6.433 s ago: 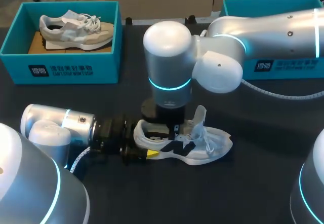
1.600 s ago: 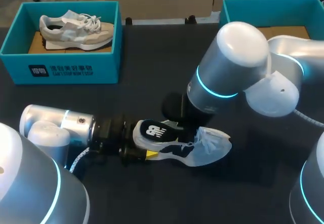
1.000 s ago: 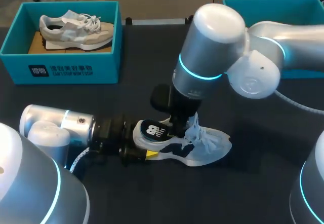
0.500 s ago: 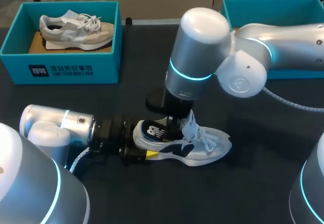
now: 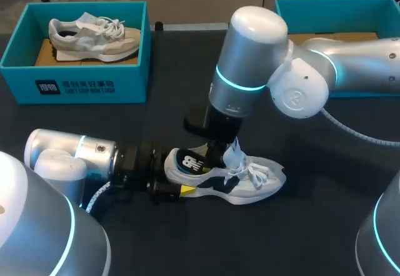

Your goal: Take the shoe out of the shoebox, open the shoe tongue, remove and reinsert the insole, then place the shoe into the shoebox

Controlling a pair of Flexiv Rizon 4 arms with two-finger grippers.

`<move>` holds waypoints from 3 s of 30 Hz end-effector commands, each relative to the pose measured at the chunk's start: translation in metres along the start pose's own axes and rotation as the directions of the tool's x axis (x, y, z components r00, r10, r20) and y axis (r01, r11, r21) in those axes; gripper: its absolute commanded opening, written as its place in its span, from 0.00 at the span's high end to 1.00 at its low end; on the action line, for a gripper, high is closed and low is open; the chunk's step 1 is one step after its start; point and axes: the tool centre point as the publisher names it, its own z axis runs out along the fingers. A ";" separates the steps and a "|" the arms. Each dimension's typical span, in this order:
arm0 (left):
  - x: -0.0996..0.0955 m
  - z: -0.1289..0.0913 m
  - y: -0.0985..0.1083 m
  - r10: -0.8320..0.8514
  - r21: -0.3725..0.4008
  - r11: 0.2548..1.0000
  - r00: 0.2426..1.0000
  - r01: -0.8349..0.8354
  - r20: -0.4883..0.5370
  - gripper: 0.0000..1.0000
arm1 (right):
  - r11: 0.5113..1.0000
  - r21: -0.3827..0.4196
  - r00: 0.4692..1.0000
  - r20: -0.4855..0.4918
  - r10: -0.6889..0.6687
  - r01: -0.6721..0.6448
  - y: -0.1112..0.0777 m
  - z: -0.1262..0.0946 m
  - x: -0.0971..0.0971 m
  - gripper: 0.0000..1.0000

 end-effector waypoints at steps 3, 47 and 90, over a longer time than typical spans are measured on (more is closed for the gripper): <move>-0.002 0.001 0.006 0.001 0.000 1.000 1.000 -0.001 0.001 1.00 | 1.000 -0.027 0.998 -0.071 -0.003 0.001 -0.010 0.009 -0.004 0.56; -0.002 0.001 0.006 0.001 0.000 1.000 1.000 -0.001 0.001 1.00 | 0.945 -0.169 0.957 -0.033 -0.289 0.280 0.006 -0.035 0.002 1.00; -0.002 0.001 0.006 0.001 0.000 1.000 1.000 -0.001 0.001 1.00 | 0.949 -0.213 0.922 -0.262 -0.286 0.233 0.029 -0.038 -0.003 0.22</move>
